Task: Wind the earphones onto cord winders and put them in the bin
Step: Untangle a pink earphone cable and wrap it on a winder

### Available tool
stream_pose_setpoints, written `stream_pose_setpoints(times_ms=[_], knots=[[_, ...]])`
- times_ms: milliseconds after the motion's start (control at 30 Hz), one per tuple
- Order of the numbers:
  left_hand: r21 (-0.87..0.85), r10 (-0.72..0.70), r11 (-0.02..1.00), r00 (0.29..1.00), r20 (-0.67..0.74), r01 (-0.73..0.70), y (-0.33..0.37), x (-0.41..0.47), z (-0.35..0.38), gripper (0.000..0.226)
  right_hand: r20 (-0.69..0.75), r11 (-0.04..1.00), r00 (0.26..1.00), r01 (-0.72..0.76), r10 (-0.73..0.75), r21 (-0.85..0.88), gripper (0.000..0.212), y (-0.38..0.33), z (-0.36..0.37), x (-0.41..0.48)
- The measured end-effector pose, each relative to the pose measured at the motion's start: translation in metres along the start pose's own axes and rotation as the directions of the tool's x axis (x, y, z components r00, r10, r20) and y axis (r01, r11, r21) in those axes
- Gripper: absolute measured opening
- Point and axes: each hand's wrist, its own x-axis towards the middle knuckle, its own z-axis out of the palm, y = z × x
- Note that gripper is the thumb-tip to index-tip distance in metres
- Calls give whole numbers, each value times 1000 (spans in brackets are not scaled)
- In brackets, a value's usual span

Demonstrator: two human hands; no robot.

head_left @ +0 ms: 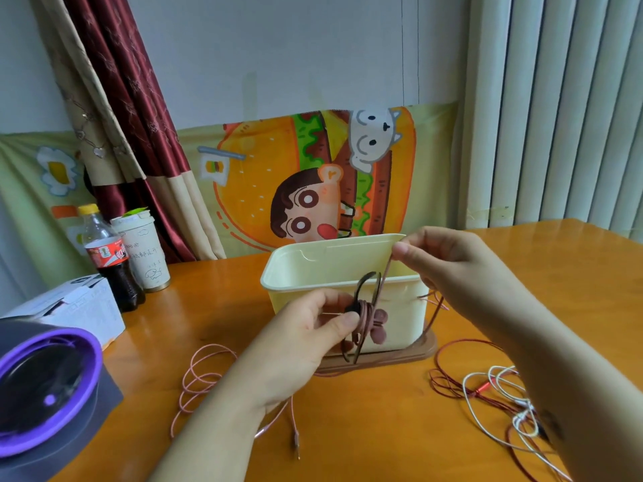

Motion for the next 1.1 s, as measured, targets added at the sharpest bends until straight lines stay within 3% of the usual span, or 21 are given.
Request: stream_pose_setpoints(times_ms=[233,367,667,767,900,1000,1100], knots=[[27,-13,1000,1000,25,12,-1,-1,-5,20,-33,997,997,69,-70,-25,32,5,11,0],[16,-37,999,999,10,37,0,-1,-5,17,-55,994,993,108,-109,-15,22,0,13,-1],[-57,7,998,999,36,-4,2,-1,-2,25,-73,995,997,14,-7,95,23,15,22,1],[-223,48,974,998,46,-37,3,-1,2,36,-29,998,1000,-3,5,66,20,19,32,-1],[-527,48,849,999,22,-29,10,2,0,40,134,998,991,-15,24,-66,31,20,48,-8],[-668,33,744,999,-1,-25,10,3,-8,34,217,981,976,61,-19,-186,38,16,56,-12],[-752,-30,658,998,-62,-27,7,6,-12,34,345,937,938,151,-35,-314,28,11,60,-16]])
